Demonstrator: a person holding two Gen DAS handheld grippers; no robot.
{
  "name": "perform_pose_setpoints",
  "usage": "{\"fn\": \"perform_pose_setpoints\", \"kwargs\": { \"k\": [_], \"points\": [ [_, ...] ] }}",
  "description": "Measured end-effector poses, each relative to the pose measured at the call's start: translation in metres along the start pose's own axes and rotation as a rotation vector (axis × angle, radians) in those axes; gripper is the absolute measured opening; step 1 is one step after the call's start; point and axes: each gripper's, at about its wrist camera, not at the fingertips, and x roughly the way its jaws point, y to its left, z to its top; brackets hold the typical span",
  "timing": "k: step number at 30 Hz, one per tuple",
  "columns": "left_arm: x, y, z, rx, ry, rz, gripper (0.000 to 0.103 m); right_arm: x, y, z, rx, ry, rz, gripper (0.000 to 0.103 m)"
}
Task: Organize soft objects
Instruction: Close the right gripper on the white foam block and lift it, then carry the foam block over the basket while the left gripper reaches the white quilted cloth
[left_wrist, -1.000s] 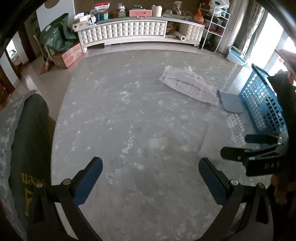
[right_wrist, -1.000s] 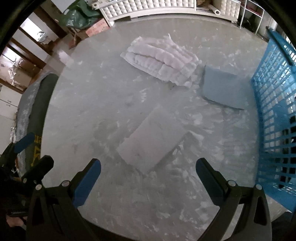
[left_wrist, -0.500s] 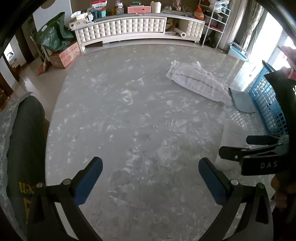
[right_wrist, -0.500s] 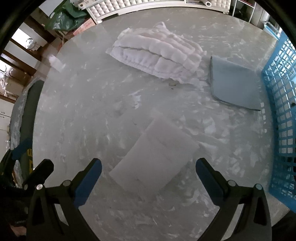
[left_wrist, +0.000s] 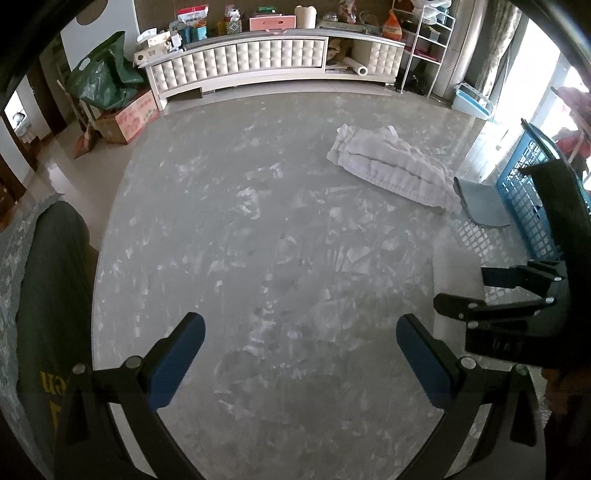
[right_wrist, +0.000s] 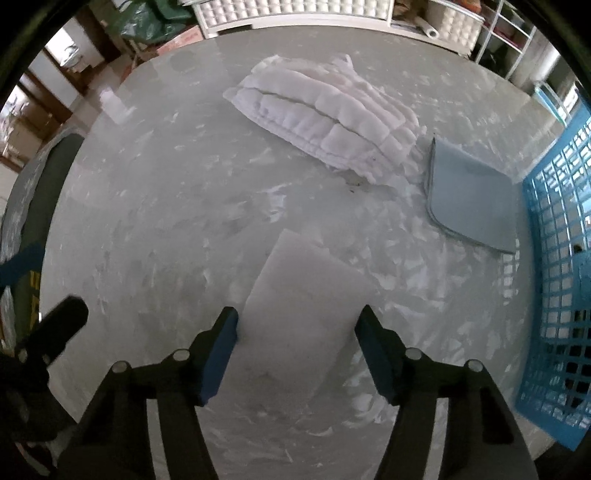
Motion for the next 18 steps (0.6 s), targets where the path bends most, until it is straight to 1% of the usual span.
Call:
{"fn": "perform_pose_setpoints", "kwargs": {
  "k": [3,6,8,14,18],
  "points": [
    [0.0,-0.001,0.003,0.003,-0.007,-0.005,0.103,-0.003,0.005,-0.009,-0.073,-0.03,-0.014,0.056],
    [0.001,-0.004,0.005,0.008,-0.01,-0.012,0.103,-0.004,0.004,-0.012,-0.085,-0.039,0.019,0.05],
    [0.002,-0.006,0.006,0.012,-0.01,-0.016,0.103,-0.006,-0.001,-0.015,-0.074,-0.038,0.046,0.049],
    [0.0,-0.013,0.012,0.02,-0.017,-0.031,0.103,-0.027,-0.026,-0.021,-0.06,-0.068,0.081,0.049],
    [-0.002,-0.021,0.019,0.03,-0.021,-0.045,0.103,-0.054,-0.043,-0.017,-0.06,-0.093,0.106,0.049]
  ]
}}
